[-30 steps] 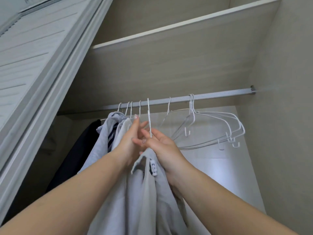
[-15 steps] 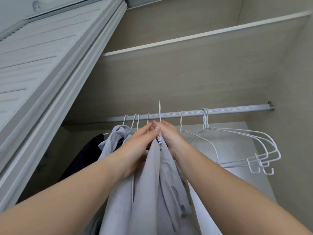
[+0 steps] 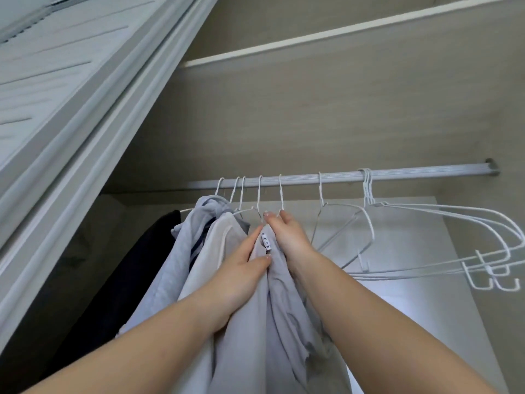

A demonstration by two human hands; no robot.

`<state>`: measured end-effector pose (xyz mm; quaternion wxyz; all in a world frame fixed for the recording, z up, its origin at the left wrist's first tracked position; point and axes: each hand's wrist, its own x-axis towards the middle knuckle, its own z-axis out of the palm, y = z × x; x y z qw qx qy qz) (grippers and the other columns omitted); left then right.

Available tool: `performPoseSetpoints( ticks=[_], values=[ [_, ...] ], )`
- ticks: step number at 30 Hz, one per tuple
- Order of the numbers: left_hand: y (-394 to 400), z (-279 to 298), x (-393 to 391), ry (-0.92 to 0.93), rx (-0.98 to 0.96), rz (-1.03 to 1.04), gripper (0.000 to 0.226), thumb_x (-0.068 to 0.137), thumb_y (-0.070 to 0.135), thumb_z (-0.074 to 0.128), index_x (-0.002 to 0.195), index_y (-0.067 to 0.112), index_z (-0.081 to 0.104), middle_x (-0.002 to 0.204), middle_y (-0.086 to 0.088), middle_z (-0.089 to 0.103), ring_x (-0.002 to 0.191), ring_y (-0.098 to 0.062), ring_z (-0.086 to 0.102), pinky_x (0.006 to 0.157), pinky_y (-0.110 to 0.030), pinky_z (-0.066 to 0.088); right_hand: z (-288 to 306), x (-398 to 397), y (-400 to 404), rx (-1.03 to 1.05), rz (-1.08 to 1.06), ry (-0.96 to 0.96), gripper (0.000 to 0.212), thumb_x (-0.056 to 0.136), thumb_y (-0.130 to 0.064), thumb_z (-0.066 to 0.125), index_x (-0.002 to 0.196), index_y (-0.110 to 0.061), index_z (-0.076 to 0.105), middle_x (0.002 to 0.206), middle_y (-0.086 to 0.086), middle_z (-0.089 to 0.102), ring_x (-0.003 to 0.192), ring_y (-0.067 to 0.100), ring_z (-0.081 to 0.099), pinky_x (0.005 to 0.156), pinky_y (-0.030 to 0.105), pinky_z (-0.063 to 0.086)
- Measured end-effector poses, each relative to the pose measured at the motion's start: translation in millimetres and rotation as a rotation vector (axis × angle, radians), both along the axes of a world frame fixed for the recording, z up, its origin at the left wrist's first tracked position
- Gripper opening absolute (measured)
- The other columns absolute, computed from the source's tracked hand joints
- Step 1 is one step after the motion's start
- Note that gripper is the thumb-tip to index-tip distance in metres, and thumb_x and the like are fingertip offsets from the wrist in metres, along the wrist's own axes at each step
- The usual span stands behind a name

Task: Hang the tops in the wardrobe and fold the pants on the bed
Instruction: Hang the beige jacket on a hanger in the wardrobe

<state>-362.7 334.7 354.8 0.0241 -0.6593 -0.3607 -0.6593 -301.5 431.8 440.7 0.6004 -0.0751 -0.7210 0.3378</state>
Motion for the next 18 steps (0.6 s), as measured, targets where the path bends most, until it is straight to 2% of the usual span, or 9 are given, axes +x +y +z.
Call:
performPoseSetpoints(
  ticks=[2,4,7,9,12,15,18],
  values=[
    [-4.3,-4.7,0.1,0.005,0.017,0.042,0.059,0.092,0.002,0.043,0.126,0.05,0.047,0.116,0.028,0.06,0.106,0.015,0.053,0.089,-0.011,0.044,-10.9,-1.5,-10.7,0.041,-0.073,0.015,0.052,0.094,-0.033,0.053,0.138,-0.007,0.042,0.14,0.011,0.048,0.129,0.028,0.046,0.109,0.04,0.035],
    [-11.2,-12.3,-0.2,-0.001,0.032,0.093,0.062,0.088,-0.005,0.043,0.132,0.039,0.049,0.119,0.018,0.064,0.109,0.005,0.057,0.094,-0.019,0.046,-33.0,-4.0,-22.6,0.062,-0.054,0.047,0.036,0.093,-0.035,0.054,0.126,-0.02,0.049,0.131,0.004,0.052,0.129,0.025,0.047,0.109,0.041,0.035],
    [-30.6,-26.6,3.7,-0.015,0.05,0.12,0.061,0.087,-0.008,0.044,0.137,0.028,0.047,0.126,0.009,0.062,0.114,-0.001,0.057,0.095,-0.019,0.047,-71.3,3.8,-40.5,0.2,-0.05,0.141,0.047,0.091,-0.024,0.058,0.136,-0.02,0.047,0.141,0.001,0.046,0.132,0.016,0.041,0.112,0.034,0.031],
    [-44.3,-42.9,6.4,-0.058,0.055,0.102,0.061,0.09,-0.009,0.045,0.138,0.029,0.045,0.122,0.01,0.064,0.111,-0.003,0.06,0.095,-0.024,0.049,-94.5,14.3,-51.5,0.319,-0.025,0.174,0.049,0.09,-0.019,0.06,0.135,-0.03,0.046,0.147,-0.006,0.038,0.137,0.006,0.032,0.114,0.025,0.024],
    [-71.5,-81.1,8.5,-0.212,0.024,0.085,0.06,0.092,-0.009,0.045,0.136,0.032,0.044,0.113,0.011,0.069,0.103,-0.008,0.066,0.09,-0.028,0.053,-136.5,23.0,-74.4,0.361,0.177,0.225,0.047,0.082,-0.022,0.06,0.117,-0.05,0.045,0.142,-0.017,0.039,0.136,-0.003,0.031,0.115,0.025,0.025],
    [-105.4,-124.5,11.1,-0.283,-0.034,0.109,0.055,0.092,-0.007,0.048,0.135,0.028,0.045,0.117,0.009,0.068,0.105,-0.011,0.066,0.087,-0.026,0.053,-187.6,21.5,-102.1,0.309,0.379,0.201,0.045,0.079,-0.023,0.057,0.113,-0.052,0.051,0.143,-0.018,0.041,0.135,-0.006,0.032,0.112,0.023,0.028],
    [-149.5,-167.6,13.2,-0.373,-0.084,0.182,0.047,0.091,-0.003,0.052,0.132,0.022,0.051,0.119,-0.001,0.067,0.108,-0.016,0.065,0.091,-0.031,0.053,-237.3,18.4,-137.8,0.212,0.588,0.125,0.045,0.08,-0.021,0.056,0.113,-0.05,0.054,0.143,-0.02,0.043,0.132,-0.01,0.035,0.103,0.011,0.034]
  ],
)
